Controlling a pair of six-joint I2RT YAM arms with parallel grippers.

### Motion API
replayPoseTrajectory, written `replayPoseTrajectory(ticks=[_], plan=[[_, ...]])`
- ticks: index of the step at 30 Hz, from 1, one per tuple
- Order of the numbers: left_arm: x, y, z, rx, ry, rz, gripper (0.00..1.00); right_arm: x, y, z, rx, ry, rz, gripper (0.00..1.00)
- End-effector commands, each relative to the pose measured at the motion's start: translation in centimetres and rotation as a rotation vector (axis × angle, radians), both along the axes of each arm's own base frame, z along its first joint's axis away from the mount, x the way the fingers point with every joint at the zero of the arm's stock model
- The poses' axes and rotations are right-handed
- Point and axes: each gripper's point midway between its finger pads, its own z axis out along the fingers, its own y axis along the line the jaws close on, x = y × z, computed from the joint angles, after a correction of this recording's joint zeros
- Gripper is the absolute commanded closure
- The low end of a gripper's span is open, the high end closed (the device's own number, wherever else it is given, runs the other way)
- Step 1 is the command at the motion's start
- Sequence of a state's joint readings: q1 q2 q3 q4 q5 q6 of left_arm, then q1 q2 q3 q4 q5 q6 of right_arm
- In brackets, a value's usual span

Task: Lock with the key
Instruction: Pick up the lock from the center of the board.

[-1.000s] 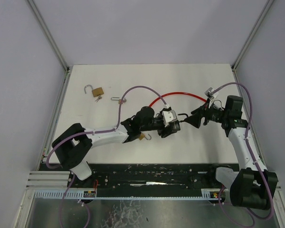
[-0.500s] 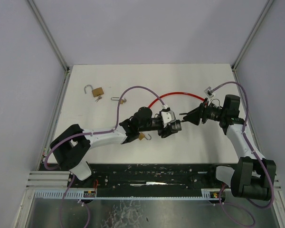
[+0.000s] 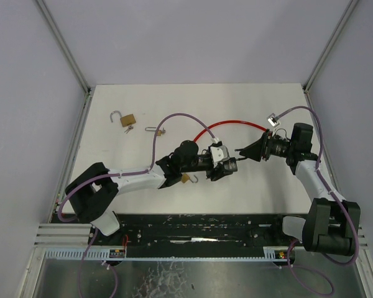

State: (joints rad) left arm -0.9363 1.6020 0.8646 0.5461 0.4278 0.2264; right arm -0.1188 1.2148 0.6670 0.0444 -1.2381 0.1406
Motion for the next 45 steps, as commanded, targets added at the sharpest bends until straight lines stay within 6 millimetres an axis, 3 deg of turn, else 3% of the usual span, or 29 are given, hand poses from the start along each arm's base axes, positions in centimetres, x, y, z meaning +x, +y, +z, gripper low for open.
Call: replayPoseTrajectory(ticks=[1, 10, 17, 19, 25, 28, 31, 35, 45], plan=[[0.1, -0.7, 7.1, -0.195, -0.154, -0.010, 1.00, -0.2, 0.3, 0.7, 0.025, -0.018, 0.035, 0.51], [0.4, -0.7, 7.0, -0.197, -0.151, 0.004, 1.00, -0.3, 0.5, 0.7, 0.004, -0.020, 0.050, 0.69], [0.7, -0.9, 6.6, -0.182, -0.137, 0.013, 1.00, -0.5, 0.5, 2.0, -0.028, -0.088, 0.069, 0.97], [0.9, -1.1, 6.4, -0.170, -0.125, 0.015, 0.98, -0.5, 0.4, 2.9, -0.059, -0.136, 0.066, 1.00], [1.5, -1.6, 5.5, -0.135, -0.059, 0.038, 0.56, -1.2, -0.3, 5.7, -0.120, -0.275, 0.009, 1.00], [2.2, -1.2, 5.7, -0.146, -0.067, 0.086, 0.36, -1.0, -0.9, 6.0, -0.135, -0.289, -0.033, 1.00], [2.3, -0.6, 6.2, -0.183, -0.101, 0.113, 0.23, -0.7, -1.2, 5.9, -0.140, -0.270, -0.051, 1.00], [2.2, 0.3, 6.7, -0.230, -0.152, 0.135, 0.15, -0.4, -1.5, 5.6, -0.148, -0.246, -0.075, 1.00], [-0.1, 1.1, 6.7, -0.319, -0.443, 0.046, 0.12, -0.5, -1.5, 6.4, -0.098, -0.238, -0.083, 1.00]])
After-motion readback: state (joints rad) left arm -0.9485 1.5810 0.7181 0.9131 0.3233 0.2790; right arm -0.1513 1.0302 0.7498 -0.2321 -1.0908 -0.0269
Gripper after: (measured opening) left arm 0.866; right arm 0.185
